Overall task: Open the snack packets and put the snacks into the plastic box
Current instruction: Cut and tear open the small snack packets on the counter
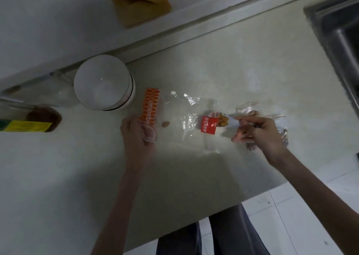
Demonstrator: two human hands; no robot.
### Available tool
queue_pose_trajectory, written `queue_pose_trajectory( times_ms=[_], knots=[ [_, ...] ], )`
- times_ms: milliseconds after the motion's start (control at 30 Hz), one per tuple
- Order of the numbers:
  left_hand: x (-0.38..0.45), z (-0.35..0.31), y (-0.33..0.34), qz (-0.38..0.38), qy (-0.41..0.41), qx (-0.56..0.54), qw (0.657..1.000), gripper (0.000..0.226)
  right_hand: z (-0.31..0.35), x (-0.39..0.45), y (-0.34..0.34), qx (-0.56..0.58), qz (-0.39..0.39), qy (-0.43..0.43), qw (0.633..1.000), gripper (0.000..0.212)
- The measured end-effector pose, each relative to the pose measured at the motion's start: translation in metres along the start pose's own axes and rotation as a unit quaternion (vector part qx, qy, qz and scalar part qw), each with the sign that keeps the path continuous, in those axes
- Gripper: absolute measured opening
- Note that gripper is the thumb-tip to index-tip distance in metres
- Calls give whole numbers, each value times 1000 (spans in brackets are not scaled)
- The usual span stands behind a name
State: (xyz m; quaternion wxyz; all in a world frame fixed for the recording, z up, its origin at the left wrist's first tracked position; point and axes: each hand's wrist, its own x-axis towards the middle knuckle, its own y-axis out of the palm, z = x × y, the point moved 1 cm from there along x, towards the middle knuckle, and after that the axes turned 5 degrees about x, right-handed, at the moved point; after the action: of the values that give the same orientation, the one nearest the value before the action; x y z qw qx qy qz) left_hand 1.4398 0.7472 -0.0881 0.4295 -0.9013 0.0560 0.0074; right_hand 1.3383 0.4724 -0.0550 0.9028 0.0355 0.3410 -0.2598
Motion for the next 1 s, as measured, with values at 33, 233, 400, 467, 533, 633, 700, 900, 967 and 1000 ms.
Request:
queue_pose_trajectory(
  times_ms=[33,233,400,467,533,633,700,900,967,1000],
  knots=[
    [-3,-4,-1,-12,25,31,999,5,0,-4,-7,-3,-15,1,1000,26],
    [-20,-29,-6,4,58,-66,996,17,17,-36,-34,-43,-37,-30,998,26],
    [-31,-64,5,130,39,-205,969,46,50,-69,-26,-29,-5,-65,997,23],
    [-34,-72,12,170,61,-193,964,37,65,-83,-18,-35,18,-92,995,24],
    [-35,-76,16,189,94,-140,967,30,78,-96,-8,-54,39,-121,990,31],
    [-34,-80,17,193,101,-86,972,41,89,-108,6,-112,41,-153,981,35],
    [-34,-85,14,191,123,-63,972,37,90,-112,15,-179,21,-179,967,35],
    [-38,-90,-3,126,180,-46,975,37,93,-114,38,-415,7,-293,861,20],
    [-39,-88,-7,113,182,-49,976,35,94,-117,46,-478,13,-318,819,16],
    [-38,-87,-8,112,180,-52,976,33,96,-119,50,-496,22,-323,805,18]
  ],
)
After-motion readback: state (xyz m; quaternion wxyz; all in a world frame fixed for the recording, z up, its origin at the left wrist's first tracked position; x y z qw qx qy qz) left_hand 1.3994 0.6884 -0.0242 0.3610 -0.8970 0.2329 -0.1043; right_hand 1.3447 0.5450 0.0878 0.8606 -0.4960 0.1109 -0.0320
